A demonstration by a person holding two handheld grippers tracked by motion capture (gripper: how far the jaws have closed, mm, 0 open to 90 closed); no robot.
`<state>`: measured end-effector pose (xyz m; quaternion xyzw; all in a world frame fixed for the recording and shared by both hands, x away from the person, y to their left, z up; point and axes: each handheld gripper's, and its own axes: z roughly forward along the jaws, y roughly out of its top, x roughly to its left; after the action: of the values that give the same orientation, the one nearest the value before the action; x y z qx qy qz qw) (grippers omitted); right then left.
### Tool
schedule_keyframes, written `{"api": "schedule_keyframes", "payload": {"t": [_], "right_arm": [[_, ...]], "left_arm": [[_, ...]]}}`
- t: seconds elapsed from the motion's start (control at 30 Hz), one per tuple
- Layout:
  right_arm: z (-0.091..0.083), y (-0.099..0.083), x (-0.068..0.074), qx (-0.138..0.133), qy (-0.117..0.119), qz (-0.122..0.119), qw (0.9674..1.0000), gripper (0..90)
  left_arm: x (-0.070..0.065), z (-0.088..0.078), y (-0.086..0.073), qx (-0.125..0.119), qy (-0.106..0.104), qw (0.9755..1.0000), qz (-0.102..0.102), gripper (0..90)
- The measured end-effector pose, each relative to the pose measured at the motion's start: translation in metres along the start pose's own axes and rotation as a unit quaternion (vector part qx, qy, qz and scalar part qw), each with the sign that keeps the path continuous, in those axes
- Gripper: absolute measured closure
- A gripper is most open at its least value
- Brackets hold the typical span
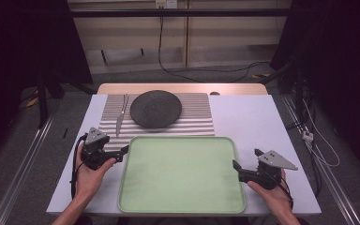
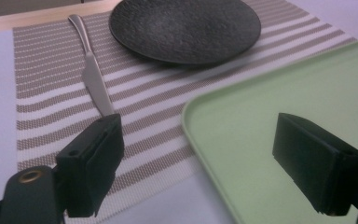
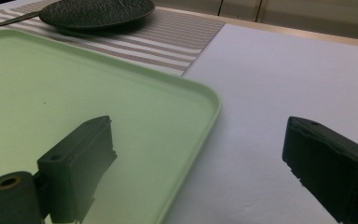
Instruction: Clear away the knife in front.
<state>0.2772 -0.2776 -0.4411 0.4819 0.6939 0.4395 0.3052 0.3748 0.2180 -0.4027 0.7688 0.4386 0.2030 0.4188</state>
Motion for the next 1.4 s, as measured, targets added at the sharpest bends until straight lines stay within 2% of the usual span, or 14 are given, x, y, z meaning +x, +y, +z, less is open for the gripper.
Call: {"api": "schedule_keyframes", "payload": {"t": [0.1, 0.3, 0.43, 0.47, 0.5, 0.53, 0.63, 0.67, 0.77, 0.8, 0.87, 1.0, 1.3, 1.4], "right_arm": [[0.000, 0.000, -0.001, 0.001, 0.001, 0.001, 1.0000, 9.2], [-0.001, 0.000, -0.001, 0.001, 0.002, 0.002, 1.0000, 9.2], [-0.001, 0.000, 0.000, 0.001, 0.004, 0.001, 1.0000, 9.2], [-0.001, 0.000, 0.000, 0.002, 0.003, 0.000, 1.0000, 9.2], [0.000, 0.000, 0.000, 0.002, 0.003, 0.001, 1.0000, 9.2], [0.000, 0.000, 0.000, 0.002, 0.002, 0.001, 1.0000, 9.2], [0.001, 0.000, 0.000, 0.004, 0.001, 0.001, 1.0000, 9.2], [0.001, 0.000, 0.000, 0.004, 0.002, 0.000, 1.0000, 9.2], [0.002, 0.001, 0.001, 0.004, 0.003, -0.001, 1.0000, 9.2], [0.002, 0.001, 0.000, 0.004, 0.004, -0.001, 1.0000, 9.2], [0.003, 0.001, 0.000, 0.004, 0.005, -0.002, 1.0000, 9.2], [0.004, 0.001, 0.001, 0.005, 0.009, -0.001, 1.0000, 9.2], [0.008, 0.002, 0.001, 0.007, 0.015, 0.000, 0.9999, 9.2], [0.008, 0.003, 0.001, 0.007, 0.014, 0.001, 0.9999, 9.3]], "left_arm": [[0.005, 0.001, 0.006, -0.008, 0.011, 0.9999, 0.000, 14.2], [0.012, 0.008, 0.016, -0.001, 0.019, 0.9998, 0.005, 12.6], [0.023, 0.016, 0.020, 0.007, 0.019, 0.9998, -0.008, 12.1], [0.030, 0.022, 0.023, 0.024, 0.020, 0.9994, -0.010, 11.8], [0.030, 0.022, 0.023, 0.024, 0.020, 0.9994, -0.010, 10.8], [0.035, 0.028, 0.026, 0.033, 0.029, 0.9990, 0.004, 9.9], [0.038, 0.034, 0.029, 0.038, 0.021, 0.9991, -0.002, 10.0], [0.040, 0.039, 0.033, 0.041, 0.028, 0.9987, 0.008, 10.1], [0.042, 0.043, 0.037, 0.042, 0.032, 0.9986, 0.007, 9.4], [0.045, 0.047, 0.043, 0.050, 0.036, 0.9980, 0.011, 7.6], [0.046, 0.048, 0.046, 0.052, 0.042, 0.9977, 0.009, 7.2], [0.055, 0.056, 0.061, 0.059, 0.031, 0.9977, -0.005, 7.2], [0.065, 0.070, 0.075, 0.071, 0.049, 0.9962, -0.005, 7.2], [0.074, 0.077, 0.079, 0.079, 0.055, 0.9953, -0.008, 7.9]]}}
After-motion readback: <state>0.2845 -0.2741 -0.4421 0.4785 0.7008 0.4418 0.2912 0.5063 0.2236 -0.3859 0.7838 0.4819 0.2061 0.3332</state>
